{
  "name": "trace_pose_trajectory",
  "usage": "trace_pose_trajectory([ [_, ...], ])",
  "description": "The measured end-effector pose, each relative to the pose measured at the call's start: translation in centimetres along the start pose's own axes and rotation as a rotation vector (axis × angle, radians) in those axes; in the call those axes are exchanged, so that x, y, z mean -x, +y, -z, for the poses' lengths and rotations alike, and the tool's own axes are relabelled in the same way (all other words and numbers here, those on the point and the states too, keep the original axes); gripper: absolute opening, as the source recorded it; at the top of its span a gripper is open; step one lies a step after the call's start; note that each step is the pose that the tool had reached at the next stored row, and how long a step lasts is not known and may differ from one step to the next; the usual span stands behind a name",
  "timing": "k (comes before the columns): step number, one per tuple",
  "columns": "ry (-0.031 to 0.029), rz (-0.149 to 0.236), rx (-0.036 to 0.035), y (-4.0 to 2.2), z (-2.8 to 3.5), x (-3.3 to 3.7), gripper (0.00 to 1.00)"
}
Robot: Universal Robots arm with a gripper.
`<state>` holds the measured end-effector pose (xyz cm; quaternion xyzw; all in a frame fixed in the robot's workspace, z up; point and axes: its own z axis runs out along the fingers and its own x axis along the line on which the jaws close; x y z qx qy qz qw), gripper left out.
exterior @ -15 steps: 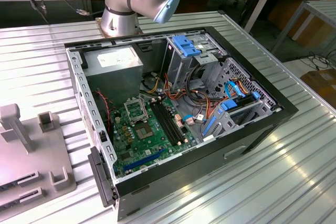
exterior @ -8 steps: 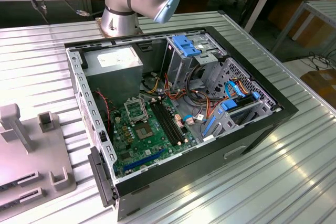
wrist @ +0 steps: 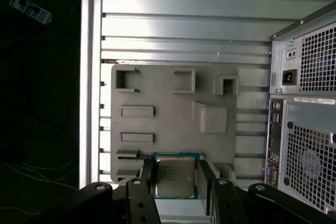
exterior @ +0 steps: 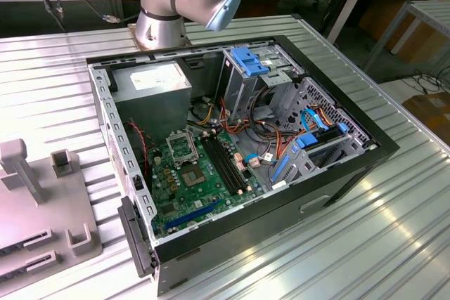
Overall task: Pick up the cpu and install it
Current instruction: 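Pick up the cpu and move it towards the insertion slot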
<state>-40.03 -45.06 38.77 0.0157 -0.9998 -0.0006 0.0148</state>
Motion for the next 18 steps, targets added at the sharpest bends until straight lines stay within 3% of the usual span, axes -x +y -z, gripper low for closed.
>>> trace_pose_trajectory([
  [18,0.0,0.0,0.0,-0.06,0.06,1.83,0.44],
])
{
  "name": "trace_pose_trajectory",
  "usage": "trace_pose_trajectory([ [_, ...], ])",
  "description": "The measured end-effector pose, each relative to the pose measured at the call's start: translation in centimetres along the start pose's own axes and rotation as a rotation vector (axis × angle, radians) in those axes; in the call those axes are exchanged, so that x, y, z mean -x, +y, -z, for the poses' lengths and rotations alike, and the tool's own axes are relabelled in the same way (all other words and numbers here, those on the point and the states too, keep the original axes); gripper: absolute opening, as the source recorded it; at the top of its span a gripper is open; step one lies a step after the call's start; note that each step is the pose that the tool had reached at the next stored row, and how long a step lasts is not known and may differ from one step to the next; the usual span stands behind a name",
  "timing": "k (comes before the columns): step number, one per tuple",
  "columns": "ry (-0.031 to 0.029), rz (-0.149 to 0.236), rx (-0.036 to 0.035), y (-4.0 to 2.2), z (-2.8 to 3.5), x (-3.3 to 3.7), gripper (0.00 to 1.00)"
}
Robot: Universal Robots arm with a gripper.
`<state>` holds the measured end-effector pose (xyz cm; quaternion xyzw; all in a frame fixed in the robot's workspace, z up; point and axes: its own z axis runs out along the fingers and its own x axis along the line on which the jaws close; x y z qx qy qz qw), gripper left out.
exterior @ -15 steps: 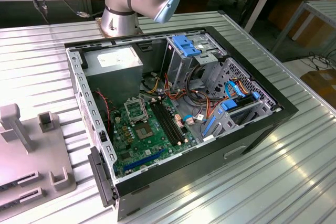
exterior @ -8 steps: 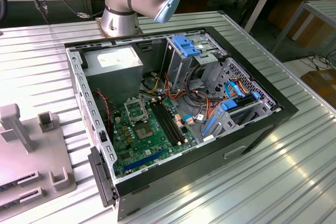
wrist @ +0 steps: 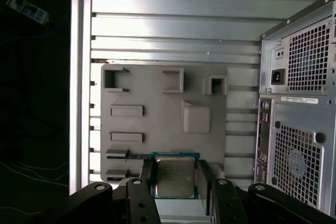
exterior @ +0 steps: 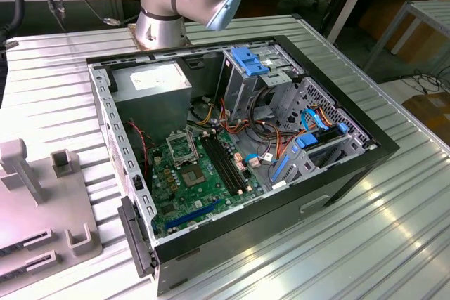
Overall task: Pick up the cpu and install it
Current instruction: 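Pick up the cpu and move it towards the insertion slot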
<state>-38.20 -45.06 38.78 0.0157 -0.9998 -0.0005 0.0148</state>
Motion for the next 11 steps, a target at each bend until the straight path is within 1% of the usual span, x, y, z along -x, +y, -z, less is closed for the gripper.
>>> trace_pose_trajectory([
  [11,0.0,0.0,0.0,-0.03,0.03,1.06,0.44],
])
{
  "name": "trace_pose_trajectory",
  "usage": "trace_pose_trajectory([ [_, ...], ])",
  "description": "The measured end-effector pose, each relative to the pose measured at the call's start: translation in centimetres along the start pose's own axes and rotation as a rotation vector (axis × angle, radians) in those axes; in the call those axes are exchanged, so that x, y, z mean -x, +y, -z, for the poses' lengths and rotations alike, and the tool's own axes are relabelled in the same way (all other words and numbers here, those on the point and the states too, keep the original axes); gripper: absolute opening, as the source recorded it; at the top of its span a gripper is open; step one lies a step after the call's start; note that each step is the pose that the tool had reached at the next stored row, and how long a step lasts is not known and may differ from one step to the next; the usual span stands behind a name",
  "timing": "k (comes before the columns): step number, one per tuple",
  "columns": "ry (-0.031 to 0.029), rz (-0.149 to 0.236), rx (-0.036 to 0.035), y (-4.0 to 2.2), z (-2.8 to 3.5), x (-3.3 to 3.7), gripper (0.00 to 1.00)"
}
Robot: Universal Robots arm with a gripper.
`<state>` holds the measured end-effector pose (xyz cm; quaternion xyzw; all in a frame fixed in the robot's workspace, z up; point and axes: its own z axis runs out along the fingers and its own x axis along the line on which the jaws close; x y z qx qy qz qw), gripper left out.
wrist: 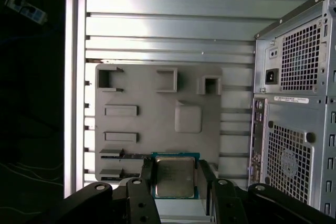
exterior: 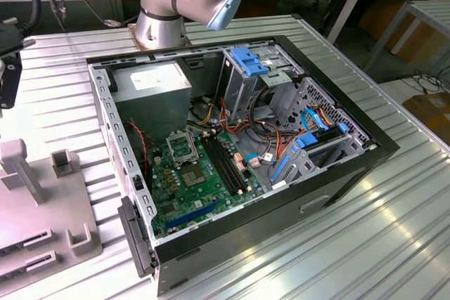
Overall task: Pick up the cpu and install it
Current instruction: 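Pick up the cpu and move it towards the insertion slot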
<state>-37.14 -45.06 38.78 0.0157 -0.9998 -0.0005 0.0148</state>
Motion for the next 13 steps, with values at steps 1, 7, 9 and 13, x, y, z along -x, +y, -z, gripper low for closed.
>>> trace_pose_trajectory([
  [1,0.0,0.0,0.0,0.0,0.0,0.11,0.44],
  [7,-0.0001,0.0,0.0001,-0.03,0.02,0.88,0.44],
  [9,0.0,0.0,0.0,-0.04,0.03,1.18,0.44],
  [13,0.0,0.0,0.0,-0.05,0.05,1.62,0.44],
])
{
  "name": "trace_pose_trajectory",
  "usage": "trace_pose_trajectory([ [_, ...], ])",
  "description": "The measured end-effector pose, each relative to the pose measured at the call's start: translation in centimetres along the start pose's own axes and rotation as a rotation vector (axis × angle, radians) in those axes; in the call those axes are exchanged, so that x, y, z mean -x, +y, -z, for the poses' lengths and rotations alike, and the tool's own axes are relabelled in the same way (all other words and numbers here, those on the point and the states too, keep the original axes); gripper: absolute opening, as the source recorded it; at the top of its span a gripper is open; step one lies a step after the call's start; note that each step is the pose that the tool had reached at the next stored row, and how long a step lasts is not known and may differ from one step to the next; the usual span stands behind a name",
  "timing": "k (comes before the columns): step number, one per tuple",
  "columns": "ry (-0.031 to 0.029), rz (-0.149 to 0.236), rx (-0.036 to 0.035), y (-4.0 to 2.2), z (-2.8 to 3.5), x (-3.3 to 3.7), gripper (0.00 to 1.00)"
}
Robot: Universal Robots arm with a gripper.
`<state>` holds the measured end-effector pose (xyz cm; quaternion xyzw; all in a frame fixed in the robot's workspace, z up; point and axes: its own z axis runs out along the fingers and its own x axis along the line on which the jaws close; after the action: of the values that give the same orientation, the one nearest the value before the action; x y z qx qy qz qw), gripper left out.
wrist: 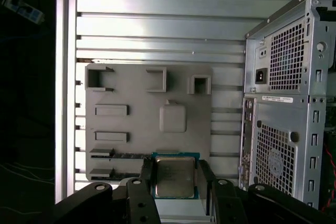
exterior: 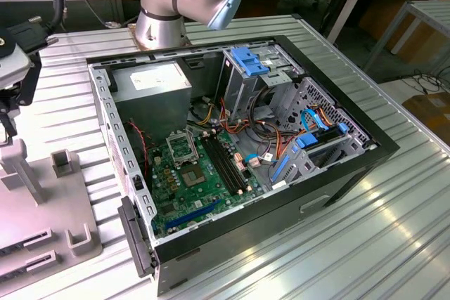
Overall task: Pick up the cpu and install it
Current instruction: 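Pick up the cpu and move it towards the insertion slot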
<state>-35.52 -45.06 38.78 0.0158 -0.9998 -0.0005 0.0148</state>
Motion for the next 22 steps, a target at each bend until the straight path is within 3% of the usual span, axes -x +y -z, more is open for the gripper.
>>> trace_pose_trajectory([
  [22,0.0,0.0,0.0,-0.08,0.08,2.61,0.44],
])
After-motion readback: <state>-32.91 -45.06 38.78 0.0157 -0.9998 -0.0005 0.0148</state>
